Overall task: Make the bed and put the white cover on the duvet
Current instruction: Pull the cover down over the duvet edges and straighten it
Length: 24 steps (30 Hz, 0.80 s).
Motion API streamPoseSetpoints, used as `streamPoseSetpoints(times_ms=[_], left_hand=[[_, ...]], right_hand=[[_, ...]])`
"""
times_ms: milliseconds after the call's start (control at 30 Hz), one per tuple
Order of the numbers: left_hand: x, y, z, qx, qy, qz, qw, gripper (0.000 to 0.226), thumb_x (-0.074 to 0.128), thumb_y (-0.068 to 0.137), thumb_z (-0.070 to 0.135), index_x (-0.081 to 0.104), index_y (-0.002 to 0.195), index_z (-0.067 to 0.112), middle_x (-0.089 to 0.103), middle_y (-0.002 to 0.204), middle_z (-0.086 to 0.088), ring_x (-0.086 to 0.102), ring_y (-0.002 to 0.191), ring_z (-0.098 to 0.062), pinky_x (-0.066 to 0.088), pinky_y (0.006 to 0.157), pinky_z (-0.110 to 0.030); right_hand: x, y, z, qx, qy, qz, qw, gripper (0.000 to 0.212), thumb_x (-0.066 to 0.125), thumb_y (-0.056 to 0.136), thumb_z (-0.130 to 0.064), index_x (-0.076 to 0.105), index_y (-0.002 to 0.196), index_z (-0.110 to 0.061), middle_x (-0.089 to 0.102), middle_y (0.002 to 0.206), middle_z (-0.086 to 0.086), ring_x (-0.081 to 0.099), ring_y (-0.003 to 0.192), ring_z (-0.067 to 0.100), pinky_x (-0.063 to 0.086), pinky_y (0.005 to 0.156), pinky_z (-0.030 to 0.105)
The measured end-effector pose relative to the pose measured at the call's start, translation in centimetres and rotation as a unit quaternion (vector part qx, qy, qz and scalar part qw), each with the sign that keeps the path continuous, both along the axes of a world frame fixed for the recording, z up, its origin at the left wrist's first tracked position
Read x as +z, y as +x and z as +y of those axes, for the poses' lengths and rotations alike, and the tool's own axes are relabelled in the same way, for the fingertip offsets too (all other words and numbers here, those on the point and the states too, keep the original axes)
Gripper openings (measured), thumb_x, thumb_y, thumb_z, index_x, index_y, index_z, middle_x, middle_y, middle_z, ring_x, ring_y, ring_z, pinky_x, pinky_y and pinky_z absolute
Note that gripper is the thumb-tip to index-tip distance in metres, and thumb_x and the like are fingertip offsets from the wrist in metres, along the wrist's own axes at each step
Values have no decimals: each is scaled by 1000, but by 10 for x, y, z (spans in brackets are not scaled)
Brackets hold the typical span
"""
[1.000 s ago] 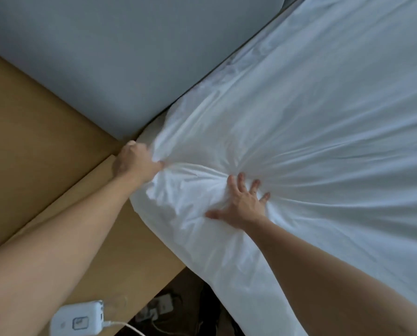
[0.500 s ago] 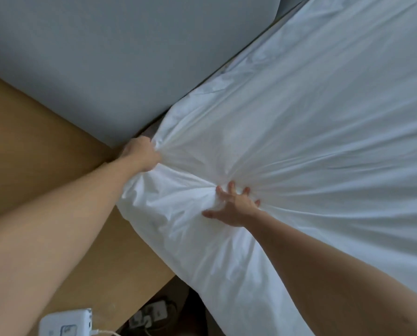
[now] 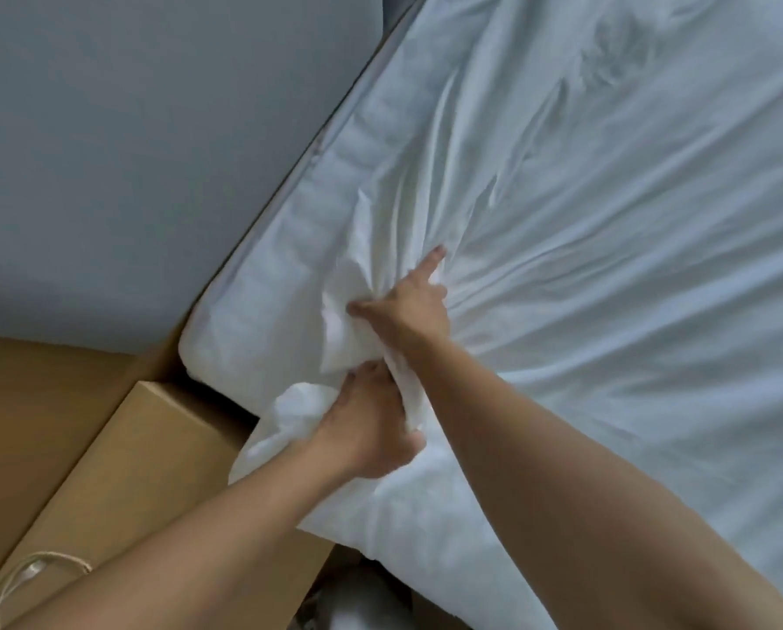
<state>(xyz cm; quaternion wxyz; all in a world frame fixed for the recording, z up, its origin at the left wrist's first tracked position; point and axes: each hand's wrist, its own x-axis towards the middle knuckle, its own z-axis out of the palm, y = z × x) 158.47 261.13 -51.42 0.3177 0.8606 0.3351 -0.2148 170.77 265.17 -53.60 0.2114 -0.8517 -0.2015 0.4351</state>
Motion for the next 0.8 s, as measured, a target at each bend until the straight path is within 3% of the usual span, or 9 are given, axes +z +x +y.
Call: streamPoseSetpoints(times_ms=[100, 167, 200, 267, 333, 400, 533, 667, 800], left_hand=[[18, 21, 10, -75, -213, 13, 974, 63, 59, 77, 53, 62, 125, 12, 51, 134, 0, 54, 117, -22, 47, 99, -34], [26, 34, 37, 40, -266, -64, 961, 66, 60, 70, 72, 71, 99, 14, 66, 105, 3, 65, 100, -20, 54, 88, -43], [23, 44, 54, 147, -230, -105, 956, 68, 64, 66, 77, 72, 97, 18, 68, 100, 4, 67, 100, -23, 55, 88, -43], [19, 73, 69, 265, -74, -97, 957, 81, 73, 62, 80, 62, 125, 31, 60, 126, 0, 57, 123, -27, 49, 102, -42], [17, 113, 46, 276, -131, -106, 946, 108, 83, 54, 78, 40, 146, 43, 51, 142, -1, 52, 131, -25, 44, 110, -46], [11, 156, 2, 282, -257, -191, 904, 109, 91, 46, 71, 41, 141, 51, 64, 132, 8, 64, 119, -17, 52, 103, -47], [14, 256, -120, 206, -294, -270, 893, 88, 82, 54, 39, 49, 136, 35, 69, 117, 10, 69, 108, -11, 55, 99, -41], [17, 337, -252, 100, -304, -236, 918, 94, 79, 59, 31, 38, 144, 31, 67, 122, 5, 66, 111, -14, 54, 98, -37], [-14, 364, -345, -44, -139, -67, 987, 118, 70, 63, 64, 4, 158, 39, 56, 136, -6, 54, 126, -28, 45, 107, -47]], right_hand=[[0, 48, -26, 31, -54, -4, 998, 86, 72, 80, -23, 23, 149, -7, 58, 128, 15, 57, 120, 36, 50, 96, 39], [12, 72, -52, 43, -28, -23, 998, 56, 68, 83, -26, 43, 131, -9, 61, 120, 13, 58, 115, 36, 47, 88, 35], [19, 80, -66, 36, -6, -37, 999, 52, 67, 85, -30, 46, 128, -11, 62, 117, 11, 59, 112, 34, 45, 85, 33], [33, 88, -95, -2, 33, -51, 998, 49, 62, 88, -34, 46, 130, -16, 63, 115, 8, 59, 109, 33, 47, 84, 35], [46, 97, -127, -39, 66, -54, 996, 43, 55, 89, -28, 44, 130, -19, 64, 114, 8, 60, 105, 35, 49, 83, 39], [57, 117, -167, -83, 96, -72, 989, 33, 52, 90, -21, 45, 122, -18, 63, 108, 9, 59, 98, 35, 46, 77, 38], [76, 175, -287, -201, 130, -104, 965, 24, 57, 90, -17, 51, 114, -21, 65, 96, 0, 59, 88, 24, 44, 73, 35], [59, 237, -423, -313, 129, -138, 931, 16, 62, 87, -16, 58, 102, -21, 65, 89, -6, 61, 85, 21, 43, 70, 34], [-6, 270, -531, -362, 65, -85, 926, 19, 61, 87, -29, 61, 100, -15, 65, 92, 4, 62, 93, 33, 41, 69, 35]])
